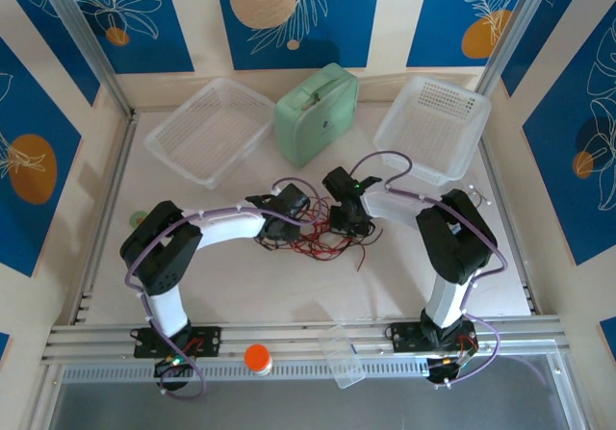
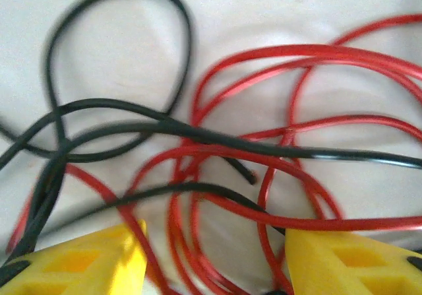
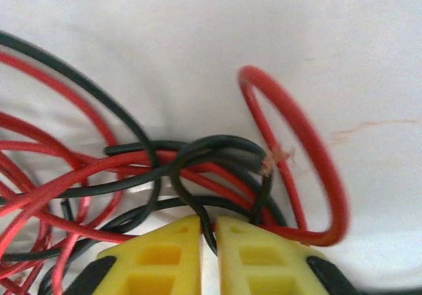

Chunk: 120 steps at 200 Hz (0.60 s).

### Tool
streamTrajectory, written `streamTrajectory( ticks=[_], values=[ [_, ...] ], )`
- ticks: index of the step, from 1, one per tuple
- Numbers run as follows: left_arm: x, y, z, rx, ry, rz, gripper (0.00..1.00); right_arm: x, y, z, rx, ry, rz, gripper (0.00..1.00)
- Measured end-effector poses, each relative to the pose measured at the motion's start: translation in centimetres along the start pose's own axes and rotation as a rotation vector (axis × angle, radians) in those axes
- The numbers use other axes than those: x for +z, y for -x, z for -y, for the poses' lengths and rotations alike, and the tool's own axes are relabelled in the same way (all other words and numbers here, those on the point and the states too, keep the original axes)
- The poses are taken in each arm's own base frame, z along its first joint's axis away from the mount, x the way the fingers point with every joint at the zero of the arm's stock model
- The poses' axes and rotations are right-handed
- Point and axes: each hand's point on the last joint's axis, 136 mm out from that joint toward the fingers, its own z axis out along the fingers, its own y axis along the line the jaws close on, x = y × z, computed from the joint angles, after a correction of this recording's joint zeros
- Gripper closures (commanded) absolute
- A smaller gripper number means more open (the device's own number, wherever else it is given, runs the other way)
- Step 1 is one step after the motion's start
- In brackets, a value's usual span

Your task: Untangle the cables

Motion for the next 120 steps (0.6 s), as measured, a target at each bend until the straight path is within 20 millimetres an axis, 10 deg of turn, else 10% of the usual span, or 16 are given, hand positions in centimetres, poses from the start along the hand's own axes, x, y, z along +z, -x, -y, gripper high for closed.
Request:
streamTrajectory(
  ticks=[67, 120],
  values=[
    [-1.1, -0.5, -7.9, -0.082, 0.174, -0.009, 0.42, -2.2, -0.8, 5.9, 0.108, -0.038, 0.031, 0.91],
    [-4.2, 0.3, -8.0, -0.058, 0.148, 0.034, 0.29, -6.0, -1.3, 4.0, 0.025, 0.012, 0.068, 0.62]
  ],
)
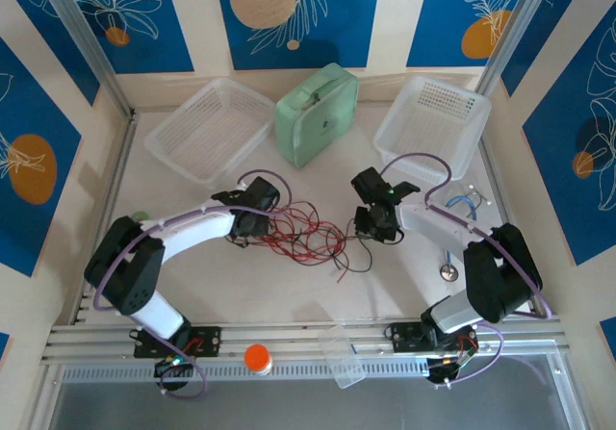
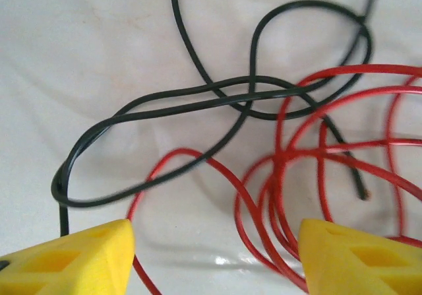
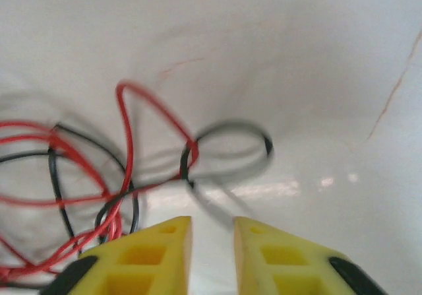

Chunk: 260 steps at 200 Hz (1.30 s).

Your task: Untangle the cables

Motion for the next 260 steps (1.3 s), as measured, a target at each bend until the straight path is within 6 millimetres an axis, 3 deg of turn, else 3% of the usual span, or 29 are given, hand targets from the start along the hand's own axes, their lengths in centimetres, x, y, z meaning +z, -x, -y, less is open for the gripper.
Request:
streamTrajectory(
  ticks=[28, 54, 76, 99, 127, 157, 176, 198, 218, 238, 260],
  values=[
    [-3.4, 2.2, 1.5, 0.021, -0.069, 0.071, 0.27, -3.4, 0.7, -5.1, -0.107, 0.108, 0.059, 0.41],
    [-5.6, 4.0, 2.4, 0.013, -0.113, 0.117, 0.26, -4.6, 0.3, -9.4, -0.168, 0.196, 0.056, 0.34],
    [-5.3, 3.7, 2.3, 0.012, -0.099, 0.098, 0.27, -2.0, -0.5, -11.8, -0.183, 0.200, -0.011, 0.30],
    [-3.2, 2.6, 2.0, 0.017, -0.056, 0.042, 0.28, 2.1, -1.4, -12.7, -0.168, 0.153, -0.094, 0.29],
    [0.2, 0.6, 0.8, -0.004, -0.008, -0.031, 0.28, 5.4, -2.2, -12.2, -0.136, 0.093, -0.148, 0.30],
    [2.7, -0.5, 0.0, -0.028, 0.016, -0.068, 0.33, 6.2, -1.7, -11.9, -0.106, 0.048, -0.132, 0.38],
    [3.9, -0.5, 0.2, -0.038, 0.017, -0.069, 0.43, 6.5, -1.3, -11.5, -0.089, 0.019, -0.113, 0.52],
    [4.5, -0.6, 0.8, -0.057, -0.009, -0.061, 0.62, 6.7, -0.8, -10.6, -0.077, -0.016, -0.086, 0.83],
    [4.6, -0.6, 1.4, -0.072, -0.047, -0.052, 0.77, 6.6, -0.1, -9.2, -0.053, -0.030, -0.060, 1.00],
    [4.5, -0.6, 1.4, -0.081, -0.065, -0.036, 0.88, 6.5, 0.7, -6.4, -0.010, -0.066, -0.034, 1.00],
    [4.4, -0.6, 0.4, -0.097, -0.050, -0.028, 0.94, 6.1, 1.6, -2.1, 0.056, -0.124, -0.007, 1.00]
  ],
)
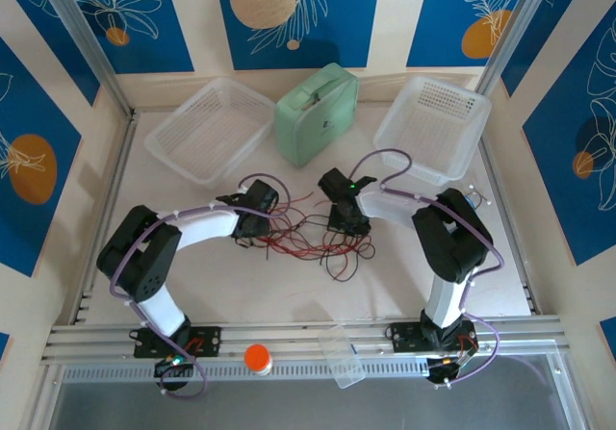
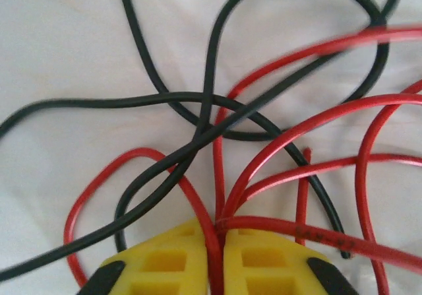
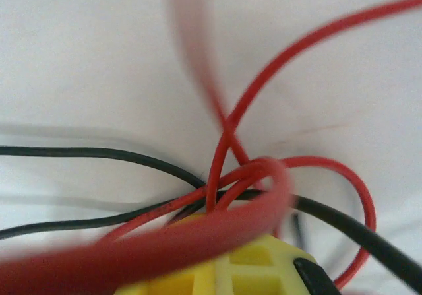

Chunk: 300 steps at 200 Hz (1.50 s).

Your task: Untangle the cables

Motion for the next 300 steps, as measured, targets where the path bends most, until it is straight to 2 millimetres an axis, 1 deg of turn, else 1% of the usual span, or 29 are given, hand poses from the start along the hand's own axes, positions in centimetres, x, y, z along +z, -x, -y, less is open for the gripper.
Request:
streamTrajectory(
  ticks=[20, 35, 49, 61, 66, 84, 93, 105, 114, 125, 140, 157, 174, 185, 199, 220, 237, 256, 273, 283, 300],
  values=[
    [-0.3, -0.1, -1.2, -0.006, 0.033, -0.003, 0.95, -0.2, 0.3, 3.8, 0.049, -0.055, 0.010, 1.00],
    [-0.6, -0.3, -1.7, -0.011, 0.039, -0.010, 0.94, -0.4, 0.3, 5.8, 0.074, -0.080, 0.011, 1.00],
    [-1.1, -0.3, -1.7, -0.014, 0.021, -0.006, 0.92, -0.9, 0.4, 6.6, 0.081, -0.084, 0.015, 1.00],
    [-1.8, -0.1, -1.3, -0.012, -0.012, 0.003, 0.84, -1.5, 0.5, 6.7, 0.074, -0.074, 0.023, 0.94],
    [-2.1, 0.1, -1.0, -0.014, -0.029, 0.008, 0.80, -1.7, 0.5, 6.7, 0.073, -0.067, 0.027, 0.90],
    [-3.7, 0.8, -0.3, -0.016, -0.092, 0.035, 0.67, -2.8, 0.6, 6.0, 0.037, -0.036, 0.040, 0.74],
    [-4.5, 1.1, 0.0, -0.014, -0.122, 0.049, 0.61, -3.5, 0.6, 5.3, 0.018, -0.018, 0.049, 0.67],
    [-5.7, 1.6, 0.3, -0.019, -0.154, 0.071, 0.54, -4.7, 0.5, 3.9, -0.037, 0.015, 0.066, 0.57],
    [-6.7, 2.0, 0.5, -0.012, -0.174, 0.086, 0.52, -5.8, 0.6, 2.4, -0.069, 0.047, 0.082, 0.53],
    [-7.8, 2.6, 0.7, -0.016, -0.193, 0.104, 0.50, -7.1, 0.6, 0.7, -0.116, 0.086, 0.102, 0.49],
    [-8.9, 3.2, 0.8, -0.015, -0.209, 0.121, 0.50, -8.7, 0.5, -1.4, -0.160, 0.138, 0.120, 0.48],
    [-9.3, 3.3, 0.9, -0.015, -0.218, 0.118, 0.50, -9.6, -0.2, -3.2, -0.191, 0.187, 0.107, 0.48],
    [-9.1, 3.0, 1.0, -0.012, -0.220, 0.103, 0.50, -9.3, -1.1, -4.8, -0.216, 0.225, 0.063, 0.47],
    [-8.8, 2.7, 1.1, -0.010, -0.225, 0.090, 0.51, -8.5, -1.9, -5.9, -0.224, 0.245, 0.018, 0.47],
    [-8.0, 2.3, 1.5, -0.012, -0.231, 0.068, 0.51, -6.9, -3.0, -7.1, -0.226, 0.261, -0.042, 0.46],
    [-6.2, 1.0, 2.2, -0.009, -0.235, 0.023, 0.51, -4.9, -4.6, -8.0, -0.238, 0.250, -0.111, 0.46],
    [-4.9, 0.1, 2.7, -0.002, -0.232, -0.007, 0.54, -4.3, -5.5, -8.5, -0.255, 0.239, -0.134, 0.47],
    [-3.3, -0.6, 3.4, -0.005, -0.226, -0.032, 0.64, -4.2, -5.9, -8.9, -0.264, 0.239, -0.138, 0.48],
    [-1.7, -1.1, 3.5, -0.002, -0.201, -0.049, 0.79, -3.9, -6.2, -9.0, -0.263, 0.232, -0.144, 0.49],
    [-0.7, -1.4, 3.2, -0.017, -0.172, -0.056, 0.87, -3.9, -6.4, -8.9, -0.266, 0.225, -0.145, 0.50],
    [-0.4, -1.0, 2.8, -0.024, -0.147, -0.035, 0.95, -3.8, -6.5, -8.5, -0.264, 0.201, -0.139, 0.51]
  ],
)
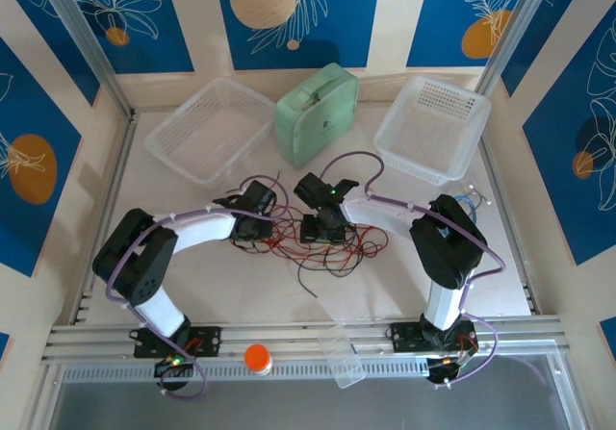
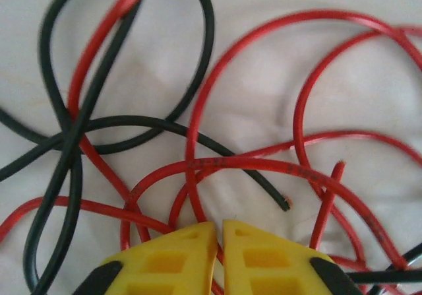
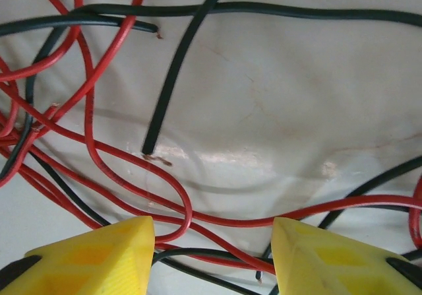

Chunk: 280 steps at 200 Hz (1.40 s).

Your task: Untangle the cables

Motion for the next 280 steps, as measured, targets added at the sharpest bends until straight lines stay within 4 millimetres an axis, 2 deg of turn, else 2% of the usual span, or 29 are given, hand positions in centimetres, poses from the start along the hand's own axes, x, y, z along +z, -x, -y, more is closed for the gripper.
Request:
streamTrajectory(
  ticks=[16, 41, 67, 91, 109, 128, 157, 175, 184, 211, 225, 245, 265, 280],
  values=[
    [0.0, 0.4, -0.2, -0.016, 0.009, 0.018, 1.00, 0.0, -0.5, 0.8, 0.003, -0.032, 0.001, 0.52],
    [0.1, 0.5, -0.4, -0.026, 0.020, 0.028, 1.00, -0.8, -1.8, 3.1, 0.019, -0.094, 0.001, 0.52],
    [-0.1, 0.9, -1.7, -0.051, 0.063, 0.047, 1.00, -1.7, -2.3, 4.1, 0.036, -0.116, 0.014, 0.52],
    [-0.5, 0.7, -3.5, -0.088, 0.099, 0.056, 0.92, -1.4, -2.5, 4.4, 0.042, -0.127, 0.012, 0.53],
    [-1.0, 0.0, -4.2, -0.100, 0.097, 0.055, 0.87, -1.0, -2.4, 4.4, 0.039, -0.134, 0.007, 0.52],
    [-1.7, -0.7, -3.9, -0.099, 0.053, 0.048, 0.85, -1.2, -1.9, 3.4, 0.017, -0.125, 0.017, 0.52],
    [-3.0, 0.0, -2.8, -0.098, -0.012, 0.069, 0.86, -2.8, -0.2, 1.0, -0.015, -0.073, 0.072, 0.52],
    [-3.4, 0.2, -2.5, -0.100, -0.033, 0.075, 0.85, -2.9, 0.0, 0.7, -0.016, -0.066, 0.082, 0.52],
    [-3.5, 0.2, -2.4, -0.099, -0.038, 0.075, 0.80, -2.8, -0.1, 1.0, -0.012, -0.071, 0.076, 0.52],
    [-3.7, 0.1, -2.2, -0.096, -0.054, 0.065, 0.55, -1.8, -0.3, 1.3, 0.024, -0.048, 0.055, 0.54],
    [-4.0, 0.1, -2.0, -0.090, -0.067, 0.066, 0.47, -1.2, -0.2, 1.2, 0.052, -0.021, 0.045, 0.56],
    [-4.7, 0.3, -1.5, -0.084, -0.097, 0.077, 0.43, -0.5, -0.2, 1.1, 0.084, 0.003, 0.045, 0.58],
    [-5.7, 0.5, -1.1, -0.076, -0.125, 0.091, 0.42, -0.6, 0.1, 1.0, 0.079, -0.004, 0.064, 0.64],
    [-6.2, 0.4, -0.7, -0.054, -0.137, 0.089, 0.41, -0.8, 0.5, 1.2, 0.043, -0.040, 0.088, 0.65]
  ],
)
